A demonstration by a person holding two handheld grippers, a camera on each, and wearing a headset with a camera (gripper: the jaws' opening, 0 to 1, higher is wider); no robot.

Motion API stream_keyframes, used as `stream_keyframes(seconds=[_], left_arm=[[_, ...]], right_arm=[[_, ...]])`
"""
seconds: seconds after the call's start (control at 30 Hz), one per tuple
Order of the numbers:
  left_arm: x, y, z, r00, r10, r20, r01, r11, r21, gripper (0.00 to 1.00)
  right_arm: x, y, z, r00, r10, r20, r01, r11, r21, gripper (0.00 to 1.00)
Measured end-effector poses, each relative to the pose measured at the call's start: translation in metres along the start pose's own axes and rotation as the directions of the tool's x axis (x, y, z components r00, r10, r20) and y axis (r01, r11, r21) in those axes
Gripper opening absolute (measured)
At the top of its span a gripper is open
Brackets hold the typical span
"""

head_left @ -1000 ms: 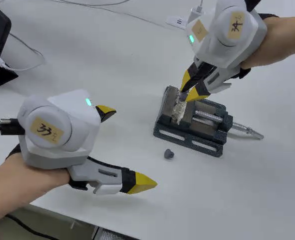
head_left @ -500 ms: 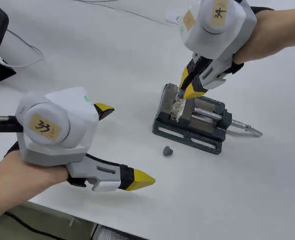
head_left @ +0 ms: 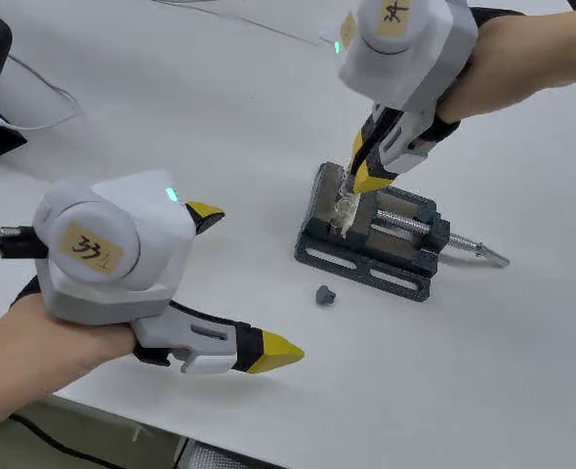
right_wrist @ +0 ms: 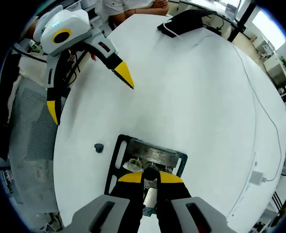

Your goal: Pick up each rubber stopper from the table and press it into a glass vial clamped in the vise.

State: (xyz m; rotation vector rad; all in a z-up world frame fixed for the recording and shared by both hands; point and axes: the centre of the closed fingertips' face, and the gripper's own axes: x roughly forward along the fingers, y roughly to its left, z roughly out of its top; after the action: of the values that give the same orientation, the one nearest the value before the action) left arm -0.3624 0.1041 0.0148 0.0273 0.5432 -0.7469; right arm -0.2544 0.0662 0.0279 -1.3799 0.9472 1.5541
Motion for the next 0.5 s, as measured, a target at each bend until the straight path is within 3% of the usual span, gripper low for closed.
stream_keyframes(seconds=[0.23, 0.3, 0.5], left_arm=[[0.0003, -0.0002, -0.0002, 1.0, -0.004, 0.0, 0.004, 1.0, 0.002, 0.97], [0.0005, -0.0005, 0.0003, 1.0, -0.004, 0.0, 0.004, 1.0, 0.003, 0.97], [0.0009, -0.0019, 0.0017, 1.0, -0.007, 0.001, 0.007, 1.0, 0.005, 0.97]], right_arm=[[-0.0007, 0.0013, -0.001, 0.9995, -0.011, -0.03, 0.012, 0.999, 0.037, 0.03], [-0.0002, -0.0021, -0.0004, 0.9992, -0.014, -0.038, 0.018, 0.996, 0.084, 0.03], [0.0005, -0.0038, -0.001, 0.999, -0.018, -0.041, 0.021, 0.997, 0.075, 0.04]])
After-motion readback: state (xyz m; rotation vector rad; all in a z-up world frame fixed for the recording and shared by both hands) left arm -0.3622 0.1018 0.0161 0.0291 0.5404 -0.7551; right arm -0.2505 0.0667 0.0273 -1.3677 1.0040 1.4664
